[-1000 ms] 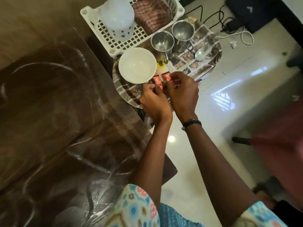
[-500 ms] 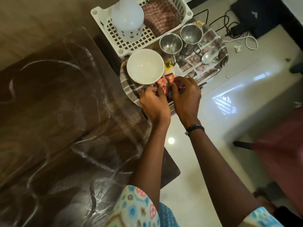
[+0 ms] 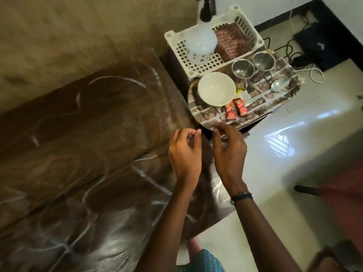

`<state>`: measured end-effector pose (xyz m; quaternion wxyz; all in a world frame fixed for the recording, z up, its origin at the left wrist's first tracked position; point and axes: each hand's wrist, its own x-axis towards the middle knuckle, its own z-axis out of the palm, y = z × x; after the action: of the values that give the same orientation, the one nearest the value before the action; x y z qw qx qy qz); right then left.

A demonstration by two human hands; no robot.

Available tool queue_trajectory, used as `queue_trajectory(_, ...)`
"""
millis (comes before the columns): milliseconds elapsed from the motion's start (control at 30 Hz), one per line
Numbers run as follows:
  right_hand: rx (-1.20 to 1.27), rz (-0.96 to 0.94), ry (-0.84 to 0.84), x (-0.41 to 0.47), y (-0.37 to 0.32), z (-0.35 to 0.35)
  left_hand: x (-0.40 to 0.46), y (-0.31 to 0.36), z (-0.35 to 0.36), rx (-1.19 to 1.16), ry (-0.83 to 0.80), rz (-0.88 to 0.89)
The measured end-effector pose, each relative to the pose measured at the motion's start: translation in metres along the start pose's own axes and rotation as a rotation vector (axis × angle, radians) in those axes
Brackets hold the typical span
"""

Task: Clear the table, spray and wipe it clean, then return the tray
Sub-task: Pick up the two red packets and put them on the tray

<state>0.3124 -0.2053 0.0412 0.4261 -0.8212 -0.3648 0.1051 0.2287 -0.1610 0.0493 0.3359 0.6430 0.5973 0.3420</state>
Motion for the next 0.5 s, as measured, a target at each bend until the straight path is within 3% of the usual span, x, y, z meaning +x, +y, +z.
queue_trajectory(267, 0.016, -0.08, -0.118, -0.053, -0.049, 0.045, 0.011, -0.056, -0.105, -0.024, -0.024, -0.054)
queue_trajectory(500, -0.056, -0.149, -0.062, -0.049, -0.096, 0.058, 0.05, -0.077, -0.174, -0.1, -0.105, 0.024)
